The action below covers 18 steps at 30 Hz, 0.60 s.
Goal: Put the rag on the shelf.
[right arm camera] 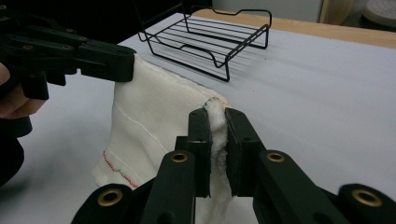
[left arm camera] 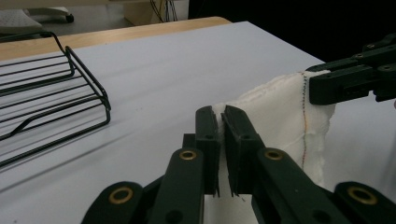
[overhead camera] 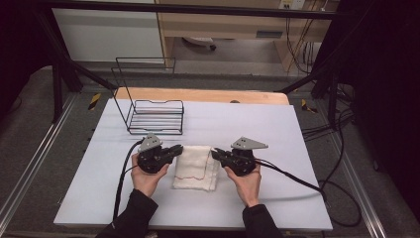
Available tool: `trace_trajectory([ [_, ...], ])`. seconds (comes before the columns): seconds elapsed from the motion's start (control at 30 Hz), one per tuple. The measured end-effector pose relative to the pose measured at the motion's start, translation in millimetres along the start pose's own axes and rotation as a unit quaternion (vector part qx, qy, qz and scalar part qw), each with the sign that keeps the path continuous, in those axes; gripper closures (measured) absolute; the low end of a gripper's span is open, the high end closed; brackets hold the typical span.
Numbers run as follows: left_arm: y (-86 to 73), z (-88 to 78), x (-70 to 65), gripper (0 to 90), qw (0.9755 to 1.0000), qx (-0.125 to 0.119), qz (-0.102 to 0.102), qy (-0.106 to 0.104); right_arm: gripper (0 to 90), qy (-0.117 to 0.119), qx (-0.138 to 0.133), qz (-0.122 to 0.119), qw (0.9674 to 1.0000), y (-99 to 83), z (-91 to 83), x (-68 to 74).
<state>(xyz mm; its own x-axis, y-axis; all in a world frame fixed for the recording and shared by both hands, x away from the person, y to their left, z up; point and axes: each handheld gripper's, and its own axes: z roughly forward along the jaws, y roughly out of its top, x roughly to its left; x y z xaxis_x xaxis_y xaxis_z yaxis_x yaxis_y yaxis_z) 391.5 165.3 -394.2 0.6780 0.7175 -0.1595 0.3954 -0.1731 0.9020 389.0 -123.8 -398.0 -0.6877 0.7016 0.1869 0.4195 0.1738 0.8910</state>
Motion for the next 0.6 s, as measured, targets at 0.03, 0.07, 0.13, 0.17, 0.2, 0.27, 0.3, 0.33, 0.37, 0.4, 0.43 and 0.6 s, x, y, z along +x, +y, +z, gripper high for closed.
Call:
trace_trajectory([
  [0.03,0.3,-0.7,-0.6,84.3,1.0,-0.004,0.001,0.0,81.7,-0.001,-0.002,0.0,1.0,0.6,-0.8,0.7],
  [0.07,0.9,-1.8,-1.5,84.4,1.0,-0.008,0.002,0.001,81.7,-0.002,-0.006,-0.005,1.0,1.5,-1.8,1.1],
  [0.13,1.4,-3.3,-2.4,84.4,0.9999,-0.013,0.005,0.003,81.7,-0.002,-0.013,-0.007,0.9999,3.7,-4.1,2.9],
  [0.17,1.8,-4.2,-2.9,84.4,0.9998,-0.018,0.004,0.003,81.8,-0.002,-0.015,-0.009,0.9998,4.4,-4.8,3.4],
  [0.2,2.3,-5.1,-3.1,84.4,0.9998,-0.021,0.005,0.003,81.8,-0.003,-0.02,-0.012,0.9997,5.7,-5.9,4.5],
  [0.27,3.6,-7.0,-3.5,84.4,0.9996,-0.026,0.005,0.004,81.8,-0.003,-0.025,-0.017,0.9995,7.2,-7.6,5.6],
  [0.3,4.5,-8.1,-3.9,84.4,0.9996,-0.028,0.006,0.004,81.8,-0.004,-0.029,-0.019,0.9994,8.3,-8.4,6.5],
  [0.33,5.0,-8.8,-4.2,84.4,0.9995,-0.031,0.006,0.003,81.9,-0.004,-0.033,-0.02,0.9992,9.9,-9.7,7.7],
  [0.37,6.1,-10.2,-4.8,84.4,0.9994,-0.035,0.007,0.004,81.9,-0.004,-0.033,-0.02,0.9992,9.9,-9.7,7.7],
  [0.4,7.0,-11.4,-5.3,84.4,0.9992,-0.038,0.007,0.004,82.0,-0.004,-0.04,-0.023,0.9989,12.0,-11.4,8.8],
  [0.43,7.8,-12.3,-5.7,84.4,0.9991,-0.04,0.008,0.004,82.0,-0.004,-0.04,-0.023,0.9989,12.0,-11.4,8.8],
  [0.6,13.7,-17.9,-8.0,84.4,0.9982,-0.058,0.012,0.006,82.0,-0.004,-0.056,-0.028,0.998,17.3,-15.6,11.5],
])
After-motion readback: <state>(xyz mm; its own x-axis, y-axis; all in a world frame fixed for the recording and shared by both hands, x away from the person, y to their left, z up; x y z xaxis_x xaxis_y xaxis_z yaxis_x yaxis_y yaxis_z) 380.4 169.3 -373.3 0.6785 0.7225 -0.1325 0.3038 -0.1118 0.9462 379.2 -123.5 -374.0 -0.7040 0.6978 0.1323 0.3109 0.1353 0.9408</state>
